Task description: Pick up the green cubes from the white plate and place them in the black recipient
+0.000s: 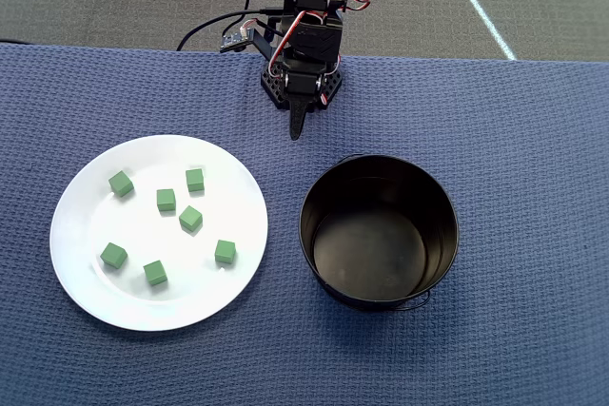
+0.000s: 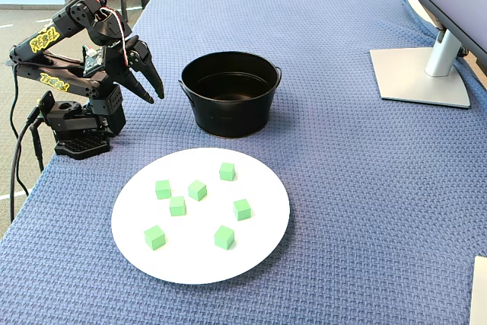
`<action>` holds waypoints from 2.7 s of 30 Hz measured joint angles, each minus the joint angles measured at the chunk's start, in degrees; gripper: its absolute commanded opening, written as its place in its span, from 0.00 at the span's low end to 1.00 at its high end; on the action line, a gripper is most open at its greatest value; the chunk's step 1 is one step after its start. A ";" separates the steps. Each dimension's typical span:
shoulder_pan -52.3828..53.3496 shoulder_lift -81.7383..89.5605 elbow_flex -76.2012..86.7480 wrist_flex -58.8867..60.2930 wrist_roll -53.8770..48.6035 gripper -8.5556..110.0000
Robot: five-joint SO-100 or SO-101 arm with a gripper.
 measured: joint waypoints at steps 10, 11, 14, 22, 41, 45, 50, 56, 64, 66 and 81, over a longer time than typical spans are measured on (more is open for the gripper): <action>5.27 -5.98 -0.09 -2.81 4.83 0.07; 5.36 -6.50 -0.09 -2.81 4.92 0.07; 5.80 -8.00 -0.26 -2.81 5.27 0.11; 12.74 -27.60 -19.25 0.00 -5.71 0.17; 40.08 -60.91 -14.41 -42.54 -69.52 0.25; 40.08 -60.91 -9.93 -44.21 -72.42 0.24; 40.61 -60.91 -8.88 -42.36 -72.60 0.24; 42.19 -60.91 -5.19 -45.44 -72.95 0.23; 42.10 -61.35 -4.48 -50.36 -65.65 0.19; 42.10 -61.70 -4.48 -51.06 -63.63 0.19; 38.76 -61.44 -2.55 -49.48 -54.58 0.23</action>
